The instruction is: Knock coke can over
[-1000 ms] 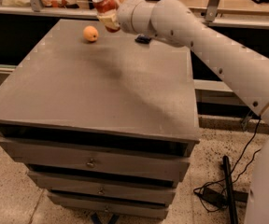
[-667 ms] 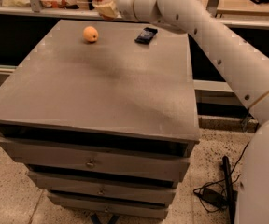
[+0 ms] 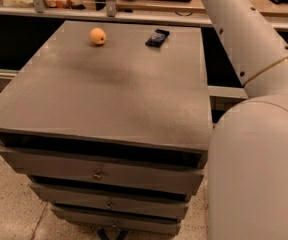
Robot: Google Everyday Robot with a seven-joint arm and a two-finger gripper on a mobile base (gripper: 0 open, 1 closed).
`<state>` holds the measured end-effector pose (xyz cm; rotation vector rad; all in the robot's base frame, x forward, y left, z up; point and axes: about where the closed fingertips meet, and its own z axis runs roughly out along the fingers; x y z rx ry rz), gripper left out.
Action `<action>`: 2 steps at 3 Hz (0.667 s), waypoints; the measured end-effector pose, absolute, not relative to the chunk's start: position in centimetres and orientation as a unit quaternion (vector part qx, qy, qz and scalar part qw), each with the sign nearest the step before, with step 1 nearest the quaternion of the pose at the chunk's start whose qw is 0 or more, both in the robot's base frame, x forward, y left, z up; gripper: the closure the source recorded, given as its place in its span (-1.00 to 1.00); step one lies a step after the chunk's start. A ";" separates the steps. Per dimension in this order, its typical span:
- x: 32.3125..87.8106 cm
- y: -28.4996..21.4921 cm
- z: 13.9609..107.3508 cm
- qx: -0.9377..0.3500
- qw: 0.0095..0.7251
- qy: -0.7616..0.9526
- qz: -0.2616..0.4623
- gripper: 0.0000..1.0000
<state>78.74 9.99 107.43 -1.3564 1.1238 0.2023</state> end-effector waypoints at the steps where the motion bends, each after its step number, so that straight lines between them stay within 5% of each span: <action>1: 77.2 11.2 106.7 -0.655 0.581 0.476 0.079 1.00; 2: 75.0 12.4 104.0 -0.722 0.517 0.451 0.088 1.00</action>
Offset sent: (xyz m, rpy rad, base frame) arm -0.1105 -0.0028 -0.1006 -0.6808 0.2505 0.5602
